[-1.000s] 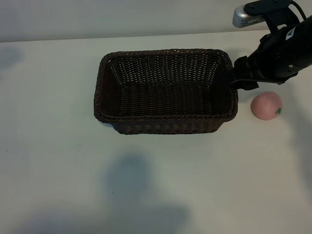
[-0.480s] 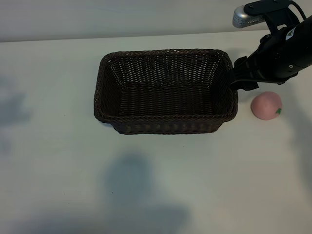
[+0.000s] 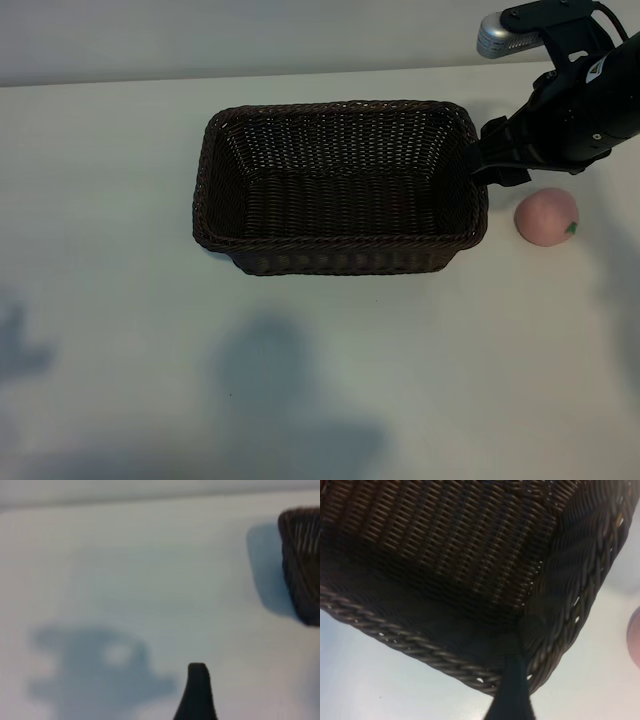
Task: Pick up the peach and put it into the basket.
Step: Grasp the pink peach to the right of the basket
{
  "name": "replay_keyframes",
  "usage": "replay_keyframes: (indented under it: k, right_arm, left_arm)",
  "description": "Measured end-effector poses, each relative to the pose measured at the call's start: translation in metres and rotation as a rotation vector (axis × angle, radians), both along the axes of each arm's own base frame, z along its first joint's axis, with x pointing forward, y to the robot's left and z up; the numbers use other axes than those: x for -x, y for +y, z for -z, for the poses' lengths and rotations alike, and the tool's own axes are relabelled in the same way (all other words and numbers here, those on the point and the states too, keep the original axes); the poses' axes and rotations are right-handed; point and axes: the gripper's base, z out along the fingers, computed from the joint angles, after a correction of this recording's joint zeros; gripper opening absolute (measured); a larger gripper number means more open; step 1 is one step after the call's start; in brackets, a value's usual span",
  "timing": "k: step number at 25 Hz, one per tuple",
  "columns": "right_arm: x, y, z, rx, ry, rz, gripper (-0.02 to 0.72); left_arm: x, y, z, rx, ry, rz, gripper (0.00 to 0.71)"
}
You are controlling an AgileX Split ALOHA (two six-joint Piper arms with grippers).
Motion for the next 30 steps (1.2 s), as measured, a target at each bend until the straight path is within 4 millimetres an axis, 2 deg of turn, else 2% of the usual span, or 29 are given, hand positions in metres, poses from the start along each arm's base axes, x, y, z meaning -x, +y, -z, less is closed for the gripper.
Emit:
replay_keyframes:
  k: [9, 15, 21, 30]
  right_arm:
    - [0.000, 0.000, 0.000, -0.001, 0.001, 0.000, 0.595]
    - [0.000, 0.000, 0.000, 0.000, 0.002, 0.000, 0.595]
    - [0.000, 0.000, 0.000, 0.000, 0.002, 0.000, 0.595]
    - [-0.001, 0.000, 0.000, -0.002, -0.008, 0.002, 0.595]
  left_arm:
    - [0.034, -0.003, 0.047, 0.038, -0.014, -0.032, 0.596]
    - [0.049, 0.000, 0.063, 0.006, -0.030, -0.053, 0.596]
    - [0.049, 0.001, 0.084, -0.001, 0.014, -0.066, 0.596]
    - [0.046, 0.001, 0.091, 0.001, 0.020, -0.067, 0.594]
